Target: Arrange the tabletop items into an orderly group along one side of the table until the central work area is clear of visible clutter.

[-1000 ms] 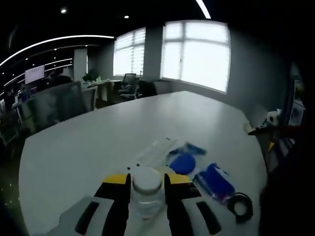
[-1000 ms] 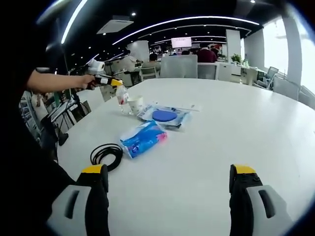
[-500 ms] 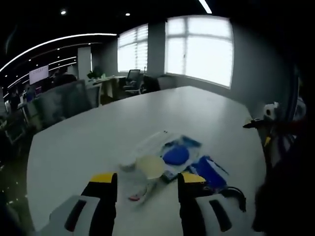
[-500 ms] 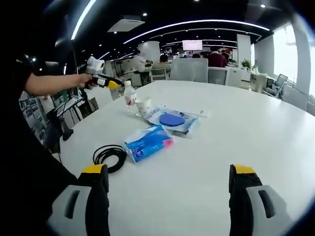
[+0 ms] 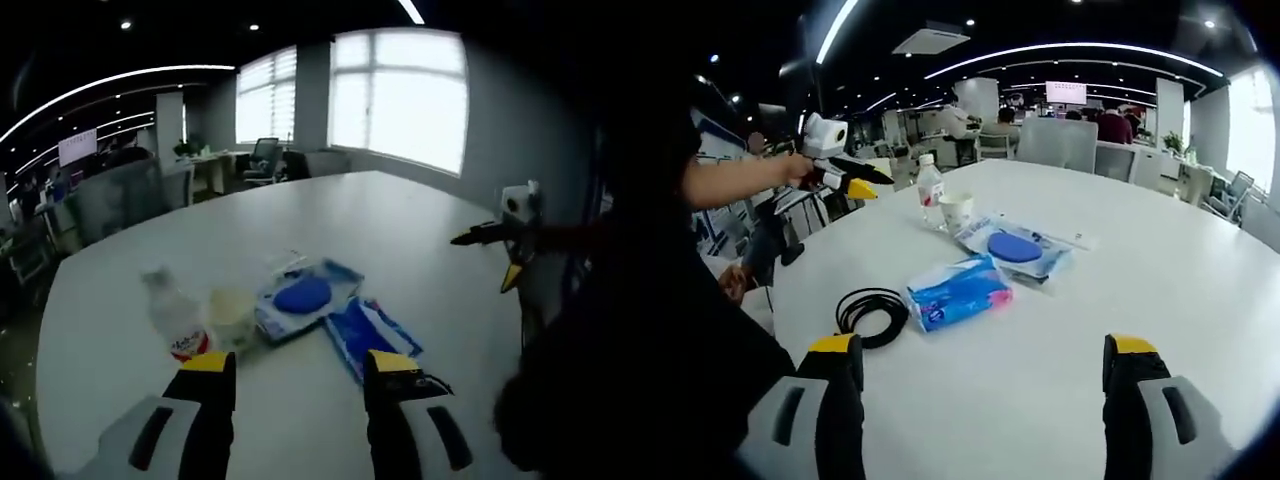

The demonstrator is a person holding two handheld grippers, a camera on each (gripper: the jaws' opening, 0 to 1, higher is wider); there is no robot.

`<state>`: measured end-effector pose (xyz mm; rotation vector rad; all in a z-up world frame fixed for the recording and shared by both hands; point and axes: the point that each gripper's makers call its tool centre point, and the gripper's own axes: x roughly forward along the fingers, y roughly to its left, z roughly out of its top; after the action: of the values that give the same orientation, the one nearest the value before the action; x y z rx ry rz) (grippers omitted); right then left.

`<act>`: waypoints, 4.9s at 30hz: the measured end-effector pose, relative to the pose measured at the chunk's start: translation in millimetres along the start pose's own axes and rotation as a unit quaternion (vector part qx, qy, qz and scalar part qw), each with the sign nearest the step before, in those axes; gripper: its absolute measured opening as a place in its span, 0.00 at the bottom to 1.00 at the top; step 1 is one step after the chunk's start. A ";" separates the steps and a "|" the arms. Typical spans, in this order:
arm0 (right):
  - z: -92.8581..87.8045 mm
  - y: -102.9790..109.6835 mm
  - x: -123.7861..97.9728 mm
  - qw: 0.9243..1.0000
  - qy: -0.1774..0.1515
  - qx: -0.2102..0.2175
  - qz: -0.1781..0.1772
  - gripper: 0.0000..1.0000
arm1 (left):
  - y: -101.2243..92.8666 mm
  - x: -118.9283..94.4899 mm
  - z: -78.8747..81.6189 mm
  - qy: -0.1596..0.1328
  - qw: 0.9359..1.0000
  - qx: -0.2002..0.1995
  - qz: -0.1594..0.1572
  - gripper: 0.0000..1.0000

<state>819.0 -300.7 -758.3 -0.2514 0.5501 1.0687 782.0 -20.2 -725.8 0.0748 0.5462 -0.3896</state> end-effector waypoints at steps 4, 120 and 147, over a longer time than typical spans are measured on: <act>0.1 6.0 7.6 1.000 0.004 -0.011 0.009 0.95 | -12.0 -4.8 -6.6 -0.010 1.000 -0.021 0.003 0.53; 67.4 59.6 105.8 0.989 -0.057 -0.137 0.020 0.00 | -65.2 -98.4 -67.6 -0.025 0.997 -0.048 0.056 0.67; 102.2 -49.1 48.4 0.984 -0.058 -0.117 -0.122 0.00 | -38.0 -96.7 -31.2 -0.082 0.994 -0.055 0.040 0.97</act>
<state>910.9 -240.8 -701.9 -0.4480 0.2792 0.9021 676.5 -17.0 -701.0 -0.0408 0.4007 -0.2835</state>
